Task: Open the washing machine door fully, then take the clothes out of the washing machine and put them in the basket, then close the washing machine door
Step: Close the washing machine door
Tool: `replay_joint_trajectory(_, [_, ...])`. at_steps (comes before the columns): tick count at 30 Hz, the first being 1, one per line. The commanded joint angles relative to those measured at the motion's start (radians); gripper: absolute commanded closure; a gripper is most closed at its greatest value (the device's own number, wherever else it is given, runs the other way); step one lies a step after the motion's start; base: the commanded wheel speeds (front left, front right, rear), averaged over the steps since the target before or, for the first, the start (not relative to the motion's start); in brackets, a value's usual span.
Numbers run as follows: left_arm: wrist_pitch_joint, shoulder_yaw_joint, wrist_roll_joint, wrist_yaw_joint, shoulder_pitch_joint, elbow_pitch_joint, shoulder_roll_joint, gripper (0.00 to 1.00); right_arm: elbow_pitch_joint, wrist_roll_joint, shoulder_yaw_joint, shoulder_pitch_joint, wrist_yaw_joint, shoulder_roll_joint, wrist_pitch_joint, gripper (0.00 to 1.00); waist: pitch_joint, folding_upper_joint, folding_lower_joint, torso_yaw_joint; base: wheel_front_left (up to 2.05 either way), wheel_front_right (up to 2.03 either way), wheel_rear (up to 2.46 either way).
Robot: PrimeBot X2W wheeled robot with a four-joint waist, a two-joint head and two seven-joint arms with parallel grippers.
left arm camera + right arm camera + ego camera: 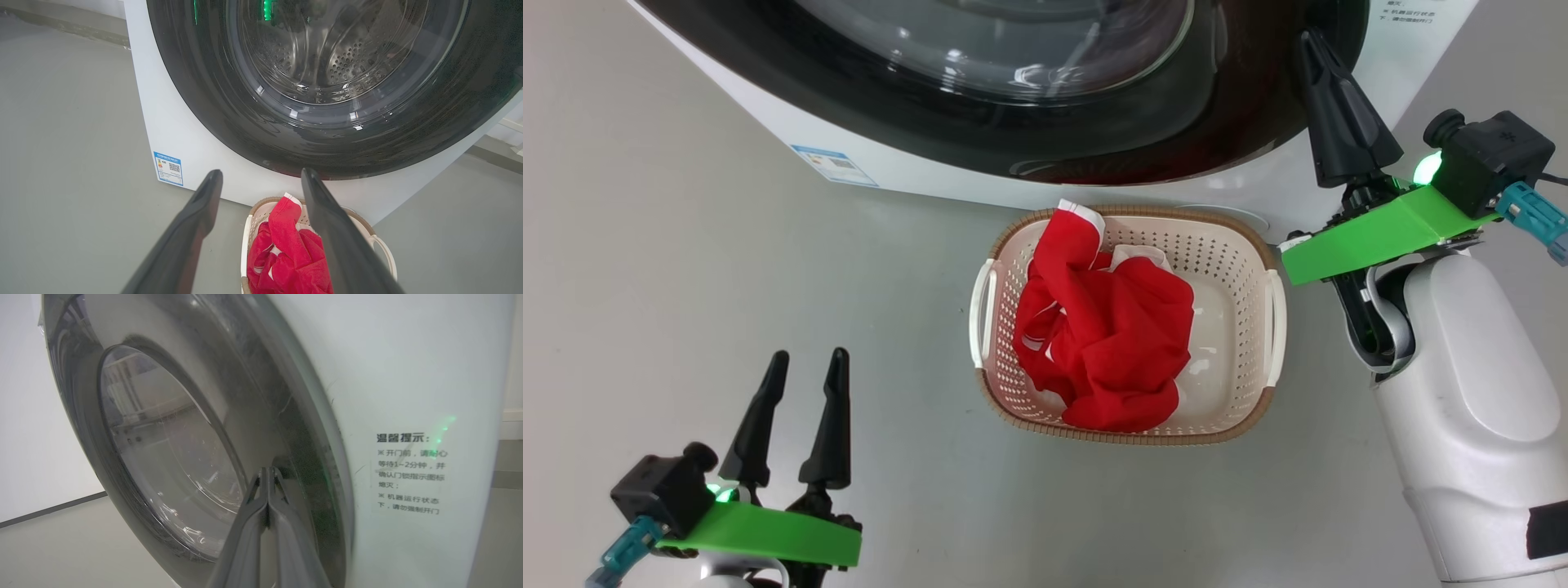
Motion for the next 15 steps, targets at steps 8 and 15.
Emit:
replay_joint_trajectory(8, [-0.008,0.042,-0.005,-0.005,-0.011,-0.015,0.029,0.0,-0.047,0.03,0.004,-0.027,-0.023,-0.011,-0.006,1.0,-0.006,0.0,-0.0001,-0.013,0.0,0.0,0.0])
replay_joint_trajectory(15, [-0.008,0.044,-0.002,-0.005,-0.004,-0.015,0.032,0.0,-0.061,0.046,0.017,0.023,-0.023,-0.011,-0.006,1.0,-0.021,0.0,-0.0001,-0.024,0.0,0.0,0.0])
